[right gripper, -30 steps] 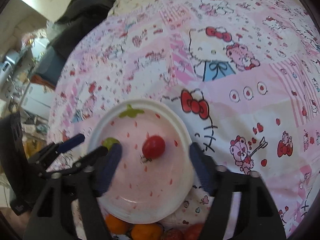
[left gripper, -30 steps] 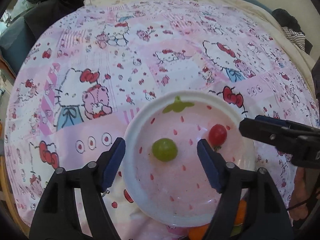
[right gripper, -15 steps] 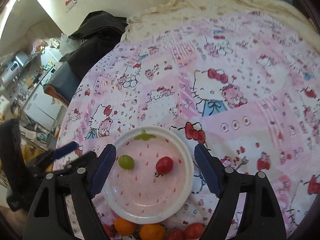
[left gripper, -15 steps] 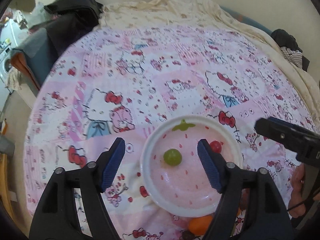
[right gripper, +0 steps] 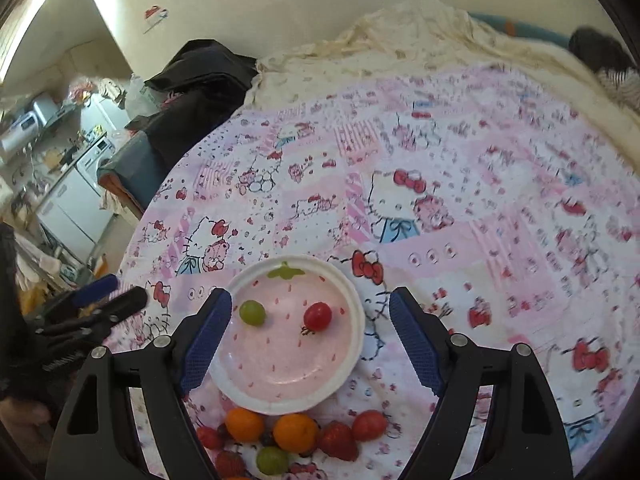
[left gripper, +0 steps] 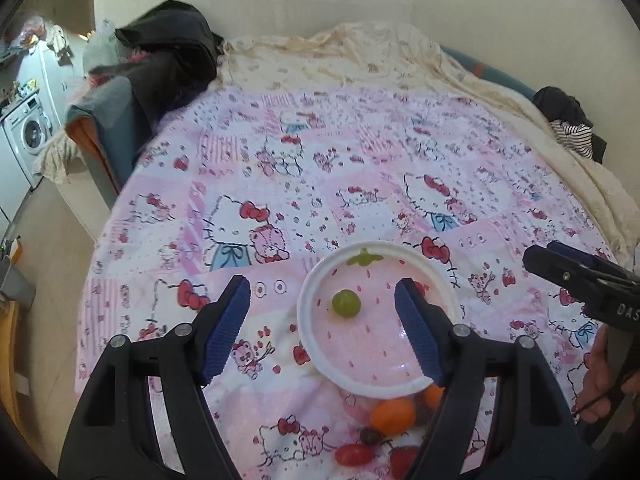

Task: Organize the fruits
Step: 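Lift both grippers up and away from the pink plate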

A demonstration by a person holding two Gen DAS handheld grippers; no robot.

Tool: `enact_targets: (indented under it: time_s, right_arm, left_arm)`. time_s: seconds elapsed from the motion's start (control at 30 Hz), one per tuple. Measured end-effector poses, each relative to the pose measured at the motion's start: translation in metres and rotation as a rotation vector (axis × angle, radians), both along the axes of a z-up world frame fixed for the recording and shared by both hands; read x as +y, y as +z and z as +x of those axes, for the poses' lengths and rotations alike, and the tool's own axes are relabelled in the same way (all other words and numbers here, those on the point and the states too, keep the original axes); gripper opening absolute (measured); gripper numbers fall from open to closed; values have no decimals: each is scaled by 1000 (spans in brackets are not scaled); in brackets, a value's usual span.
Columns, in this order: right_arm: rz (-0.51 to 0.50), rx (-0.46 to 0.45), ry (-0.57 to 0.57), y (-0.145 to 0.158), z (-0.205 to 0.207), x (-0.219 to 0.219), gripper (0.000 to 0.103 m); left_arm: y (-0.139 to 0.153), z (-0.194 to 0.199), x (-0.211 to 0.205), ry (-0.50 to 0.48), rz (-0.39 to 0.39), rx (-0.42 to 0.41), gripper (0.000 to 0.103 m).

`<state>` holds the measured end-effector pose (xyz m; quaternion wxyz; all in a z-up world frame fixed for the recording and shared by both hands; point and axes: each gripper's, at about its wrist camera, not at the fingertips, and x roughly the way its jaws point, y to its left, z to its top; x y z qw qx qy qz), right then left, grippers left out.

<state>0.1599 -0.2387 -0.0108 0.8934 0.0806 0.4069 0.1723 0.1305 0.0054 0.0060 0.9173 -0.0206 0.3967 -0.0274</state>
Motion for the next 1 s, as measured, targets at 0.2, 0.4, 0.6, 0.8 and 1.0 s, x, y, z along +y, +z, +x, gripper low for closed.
enact_targets:
  time_s: [0.2, 0.4, 0.6, 0.8, 1.0]
  right_arm:
    - [-24, -67, -44, 14, -28, -9, 87]
    - [-6, -51, -42, 15, -54, -14, 88]
    - [31, -7, -54, 11, -80, -22, 88]
    - [31, 100, -97, -12, -87, -26, 88]
    - [13, 184, -87, -33, -86, -19, 88]
  left_arm:
    - [11, -23, 8, 42, 4, -32, 72]
    - [11, -42, 12, 46, -1, -37, 72]
    - [5, -56, 17, 65, -32, 5, 72]
    - [-14, -64, 26, 93, -54, 101, 72]
    - [-58, -64, 15, 45, -17, 284, 72]
